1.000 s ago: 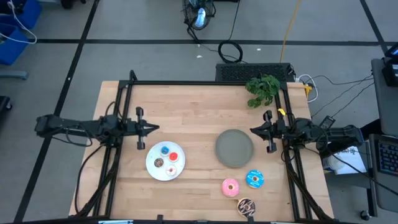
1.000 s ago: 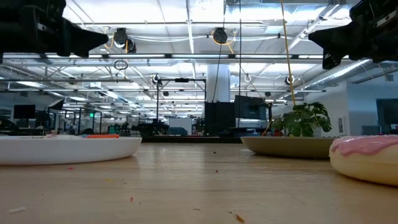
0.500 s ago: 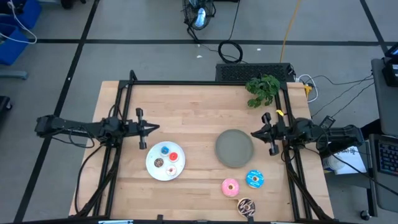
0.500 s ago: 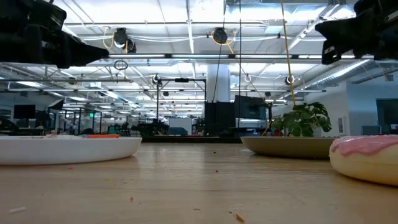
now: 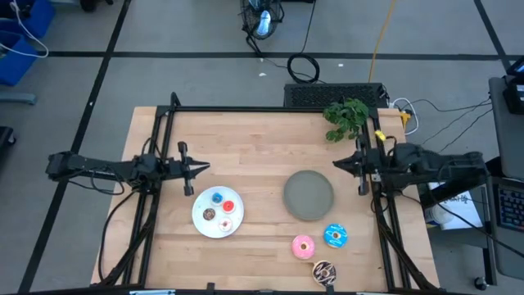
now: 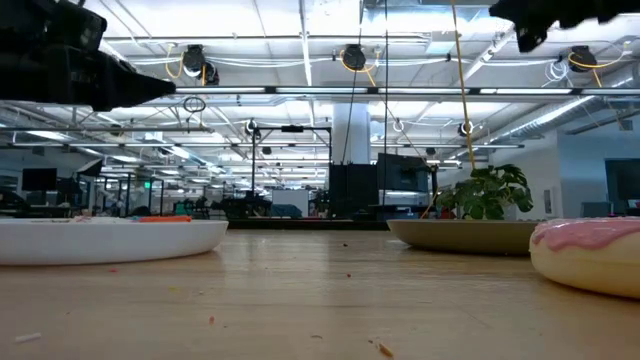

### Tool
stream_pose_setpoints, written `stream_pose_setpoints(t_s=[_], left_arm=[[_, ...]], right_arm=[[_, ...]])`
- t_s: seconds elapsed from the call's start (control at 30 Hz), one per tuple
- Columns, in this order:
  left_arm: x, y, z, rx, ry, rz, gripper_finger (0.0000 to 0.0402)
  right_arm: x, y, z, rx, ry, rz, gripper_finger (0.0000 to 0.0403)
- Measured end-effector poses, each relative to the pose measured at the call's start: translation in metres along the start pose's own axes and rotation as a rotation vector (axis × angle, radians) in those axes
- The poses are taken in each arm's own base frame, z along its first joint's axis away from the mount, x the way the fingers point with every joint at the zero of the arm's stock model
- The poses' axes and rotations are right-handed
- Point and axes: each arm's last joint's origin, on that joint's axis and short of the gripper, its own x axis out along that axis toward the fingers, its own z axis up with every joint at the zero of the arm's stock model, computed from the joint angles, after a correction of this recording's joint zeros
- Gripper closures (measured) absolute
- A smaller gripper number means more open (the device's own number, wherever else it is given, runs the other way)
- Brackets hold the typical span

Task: Pick & Place donuts
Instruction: Put the big blue donut on the gray plate

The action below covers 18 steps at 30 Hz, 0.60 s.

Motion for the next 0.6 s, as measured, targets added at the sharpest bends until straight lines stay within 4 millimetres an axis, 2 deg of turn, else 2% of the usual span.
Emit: stream_pose_setpoints(t_s=[0.13, 0.3, 0.43, 0.6], left_arm=[[0.000, -0.001, -0.002, 0.004, 0.025, -0.007, 0.0352], [0.000, 0.000, -0.001, 0.000, 0.012, -0.002, 0.0351], [0.000, 0.000, 0.000, -0.004, -0.004, 0.003, 0.0359], [0.000, 0.000, 0.001, -0.004, -0.006, 0.004, 0.0370]], right_arm=[[0.019, 0.011, 0.032, 0.021, 0.218, -0.023, 0.0403], [0.043, 0.035, 0.066, 0.079, 0.568, -0.045, 0.0403], [0.062, 0.063, 0.082, 0.140, 0.835, -0.072, 0.0403], [0.079, 0.102, 0.093, 0.164, 1.040, -0.013, 0.0403]])
